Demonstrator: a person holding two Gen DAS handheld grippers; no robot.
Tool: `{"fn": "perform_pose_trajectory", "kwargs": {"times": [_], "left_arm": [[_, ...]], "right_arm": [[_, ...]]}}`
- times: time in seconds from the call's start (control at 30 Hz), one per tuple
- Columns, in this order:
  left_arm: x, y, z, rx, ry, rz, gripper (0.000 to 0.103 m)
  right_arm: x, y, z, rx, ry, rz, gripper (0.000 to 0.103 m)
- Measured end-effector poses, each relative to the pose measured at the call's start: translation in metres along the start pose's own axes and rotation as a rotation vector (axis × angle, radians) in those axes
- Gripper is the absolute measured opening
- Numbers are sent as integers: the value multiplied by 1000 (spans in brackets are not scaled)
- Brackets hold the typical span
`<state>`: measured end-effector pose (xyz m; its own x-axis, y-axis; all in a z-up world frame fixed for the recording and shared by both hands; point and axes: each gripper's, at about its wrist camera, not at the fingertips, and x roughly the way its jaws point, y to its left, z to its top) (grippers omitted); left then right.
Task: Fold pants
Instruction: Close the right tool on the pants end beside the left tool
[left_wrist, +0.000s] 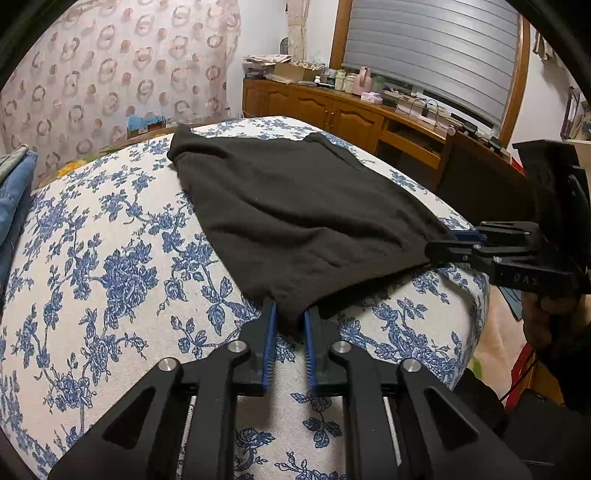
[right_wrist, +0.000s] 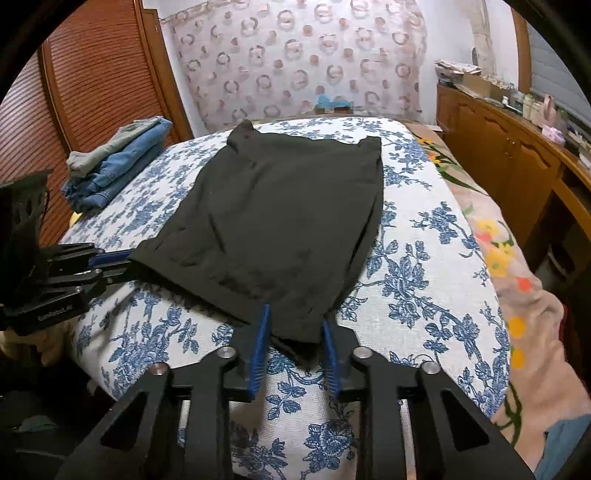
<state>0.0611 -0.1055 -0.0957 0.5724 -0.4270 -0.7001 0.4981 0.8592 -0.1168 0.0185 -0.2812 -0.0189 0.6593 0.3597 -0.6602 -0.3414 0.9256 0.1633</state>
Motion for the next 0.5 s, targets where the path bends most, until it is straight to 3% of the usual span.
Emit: {"fn": "perform_pose_trajectory", "kwargs": {"times": [0.07,0.5], "left_arm": [[-5,-1,3,5,-18,0,13],[-65,5,50,15,-189,-4,12]], "right_arm": [[-1,-2,1,10,-11,4,8],[-42,8,33,-15,-160,51,7]]}}
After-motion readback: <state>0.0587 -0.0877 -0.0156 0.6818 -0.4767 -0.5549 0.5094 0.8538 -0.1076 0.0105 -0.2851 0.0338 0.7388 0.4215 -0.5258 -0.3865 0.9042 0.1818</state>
